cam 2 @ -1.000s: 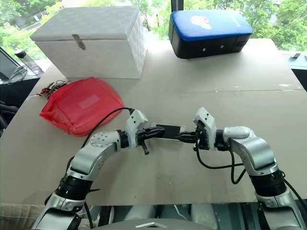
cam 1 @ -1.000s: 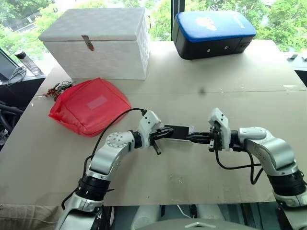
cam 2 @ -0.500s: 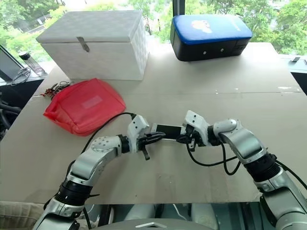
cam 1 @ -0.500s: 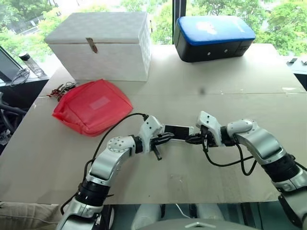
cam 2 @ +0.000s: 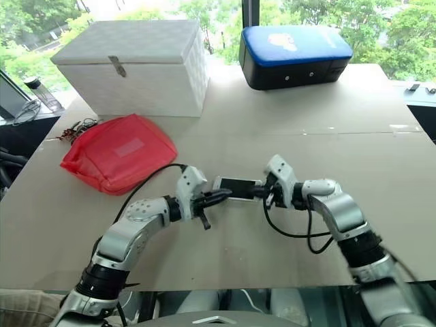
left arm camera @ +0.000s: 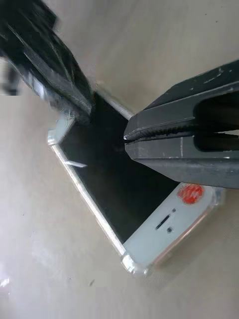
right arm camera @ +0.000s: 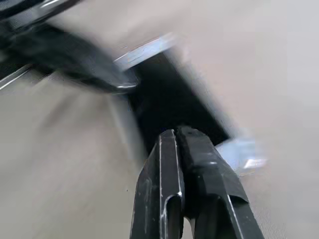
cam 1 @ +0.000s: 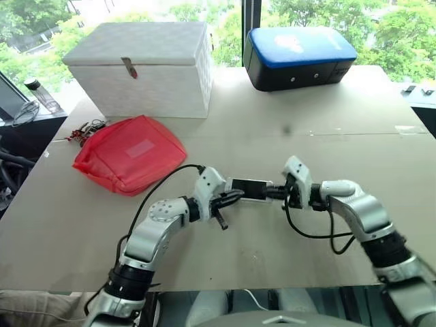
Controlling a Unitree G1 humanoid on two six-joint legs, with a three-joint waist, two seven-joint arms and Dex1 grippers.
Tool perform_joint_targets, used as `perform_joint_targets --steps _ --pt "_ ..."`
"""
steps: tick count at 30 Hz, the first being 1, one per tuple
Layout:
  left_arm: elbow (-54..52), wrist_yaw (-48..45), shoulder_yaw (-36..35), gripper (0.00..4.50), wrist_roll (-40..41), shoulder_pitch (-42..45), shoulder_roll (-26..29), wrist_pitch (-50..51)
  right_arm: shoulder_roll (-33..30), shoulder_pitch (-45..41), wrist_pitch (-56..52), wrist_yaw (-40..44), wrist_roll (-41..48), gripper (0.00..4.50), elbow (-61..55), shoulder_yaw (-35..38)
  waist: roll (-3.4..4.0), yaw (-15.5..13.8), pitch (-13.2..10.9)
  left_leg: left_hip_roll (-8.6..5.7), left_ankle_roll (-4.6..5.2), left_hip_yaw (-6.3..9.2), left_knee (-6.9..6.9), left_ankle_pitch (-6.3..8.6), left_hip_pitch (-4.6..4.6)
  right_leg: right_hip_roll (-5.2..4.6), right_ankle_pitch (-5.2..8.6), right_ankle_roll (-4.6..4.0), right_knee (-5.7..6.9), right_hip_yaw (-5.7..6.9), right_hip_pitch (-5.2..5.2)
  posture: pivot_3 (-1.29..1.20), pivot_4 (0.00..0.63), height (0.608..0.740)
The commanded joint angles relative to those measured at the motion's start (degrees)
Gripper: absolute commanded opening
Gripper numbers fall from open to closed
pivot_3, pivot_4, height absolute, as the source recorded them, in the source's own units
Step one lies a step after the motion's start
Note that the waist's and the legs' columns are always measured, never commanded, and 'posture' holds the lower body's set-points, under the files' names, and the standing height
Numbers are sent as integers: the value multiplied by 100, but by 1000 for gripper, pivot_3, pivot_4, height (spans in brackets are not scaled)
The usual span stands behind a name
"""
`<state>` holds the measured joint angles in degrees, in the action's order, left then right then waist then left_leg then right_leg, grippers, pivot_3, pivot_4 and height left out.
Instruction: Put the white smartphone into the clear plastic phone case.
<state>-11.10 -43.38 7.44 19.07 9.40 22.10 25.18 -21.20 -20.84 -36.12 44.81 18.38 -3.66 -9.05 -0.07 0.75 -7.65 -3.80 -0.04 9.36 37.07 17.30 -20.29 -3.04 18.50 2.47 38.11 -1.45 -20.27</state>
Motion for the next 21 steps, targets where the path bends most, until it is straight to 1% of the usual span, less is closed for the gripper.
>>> perform_joint_targets --steps 1,3,4,5,6,8,9,10,11,12,13,16,18,21 --pt "-366 100 -571 68 530 70 -238 -293 64 61 292 -452 262 0 -721 767 6 -9 -15 -1 -1 1 20 -1 -49 0 -3 3 18 1 -50 0 150 740" --pt "-344 283 -705 555 535 102 -310 -278 42 194 395 -692 118 548 -923 842 7 6 -16 -5 -4 -4 48 -3 -136 0 -3 3 61 1 -142 0 150 740" --pt "-334 312 -746 814 567 116 -331 -243 41 261 409 -749 118 857 -1013 871 6 12 -16 -5 -6 -7 57 -4 -153 0 -3 2 71 3 -159 0 150 740" --pt "-324 336 -804 1190 627 142 -376 -244 53 347 429 -796 142 1237 -1120 905 7 16 -16 -5 -7 -9 57 -5 -151 0 -3 2 72 7 -157 0 150 740" --pt "-308 460 -922 1723 726 206 -470 -192 35 475 462 -823 158 1764 -1264 940 7 18 -17 -4 -7 -14 56 -5 -151 -1 -3 2 70 6 -156 0 150 740" --pt "-262 638 -1085 2484 788 297 -564 -206 -75 703 522 -841 123 2542 -1516 968 6 13 -23 -4 -6 -20 53 -4 -152 -2 -3 3 63 1 -156 0 150 740" --pt "-246 753 -1199 3065 839 331 -609 -194 -142 810 538 -851 107 3127 -1633 997 5 13 -26 -5 -5 -24 53 -4 -153 -3 -3 3 61 -3 -157 0 150 740" --pt "-250 872 -1343 3529 934 351 -656 -153 -209 930 526 -863 119 3598 -1749 1065 6 12 -27 -5 -5 -24 53 -4 -152 -2 -3 3 62 -4 -157 0 150 740" --pt "-274 957 -1465 3892 1030 341 -676 -110 -284 1050 539 -885 105 4068 -1836 1139 5 13 -28 -5 -5 -24 53 -4 -151 -2 -3 3 63 -4 -157 0 150 740" --pt "-328 1033 -1578 4210 1118 290 -670 -58 -367 1187 566 -916 85 4328 -1902 1227 5 12 -28 -4 -5 -24 53 -4 -147 -2 -3 3 69 -5 -156 0 150 740" --pt "-376 1084 -1658 4491 1175 236 -652 -26 -431 1300 583 -933 89 4500 -1948 1297 5 11 -28 -4 -6 -24 55 -5 -144 -1 -3 3 73 -6 -155 0 150 740" --pt "-594 1260 -1824 4491 1233 -18 -554 86 -616 1740 692 -931 141 4500 -2100 1544 5 5 -28 -3 -7 -24 56 -6 -138 2 -3 3 77 -8 -150 0 150 740" --pt "-879 1021 -1761 4491 1078 -390 -283 -77 -763 2192 839 -842 181 4500 -2336 1755 4 3 -30 -3 -7 -26 56 -6 -139 2 -3 3 75 -10 -150 0 150 740" --pt "-1298 838 -1798 4491 1184 -978 34 73 -912 2899 971 -667 364 4500 -2749 2087 4 -4 -30 -2 -7 -28 49 -5 -140 1 -3 3 71 -12 -151 0 150 740"
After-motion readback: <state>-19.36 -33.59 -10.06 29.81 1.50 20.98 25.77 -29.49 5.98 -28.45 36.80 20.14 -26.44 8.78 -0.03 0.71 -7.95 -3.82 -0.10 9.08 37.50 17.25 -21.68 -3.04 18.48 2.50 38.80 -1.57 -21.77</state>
